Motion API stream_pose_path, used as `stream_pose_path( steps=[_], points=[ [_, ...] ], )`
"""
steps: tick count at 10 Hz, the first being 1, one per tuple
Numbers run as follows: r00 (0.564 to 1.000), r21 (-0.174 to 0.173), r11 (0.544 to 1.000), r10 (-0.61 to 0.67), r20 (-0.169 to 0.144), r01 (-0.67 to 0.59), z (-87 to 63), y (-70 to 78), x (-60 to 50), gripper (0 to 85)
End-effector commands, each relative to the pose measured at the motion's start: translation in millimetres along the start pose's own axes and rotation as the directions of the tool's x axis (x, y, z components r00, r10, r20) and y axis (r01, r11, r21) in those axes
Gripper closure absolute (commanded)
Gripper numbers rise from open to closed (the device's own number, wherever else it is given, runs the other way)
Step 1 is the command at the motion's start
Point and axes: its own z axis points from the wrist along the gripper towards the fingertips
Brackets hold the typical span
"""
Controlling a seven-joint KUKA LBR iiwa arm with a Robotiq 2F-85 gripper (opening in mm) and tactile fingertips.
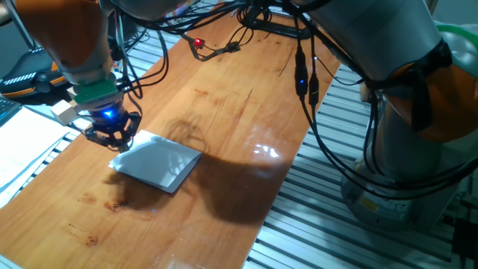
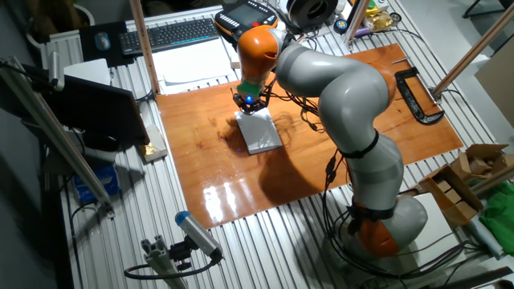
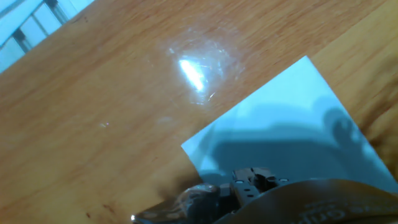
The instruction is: Unfold a piece of paper
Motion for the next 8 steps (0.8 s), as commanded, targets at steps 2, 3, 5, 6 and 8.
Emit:
stream_pose_path(
  steps=[2, 3, 5, 6, 8],
  points=[
    [1.000, -0.009, 1.000, 0.014, 0.001, -0.014, 2.8, 3.8, -1.8, 83.0],
    [1.000, -0.012, 1.000, 0.025, 0.000, -0.025, 4.0, 6.8, -2.2, 83.0],
    [0.999, -0.016, 0.999, 0.048, 0.005, -0.048, 5.9, 14.1, -4.0, 83.0],
    [0.998, -0.017, 0.998, 0.062, 0.013, -0.061, 7.4, 17.6, -4.5, 83.0],
    [0.995, -0.031, 0.995, 0.096, 0.017, -0.095, 8.5, 23.3, -3.3, 80.0]
  ],
)
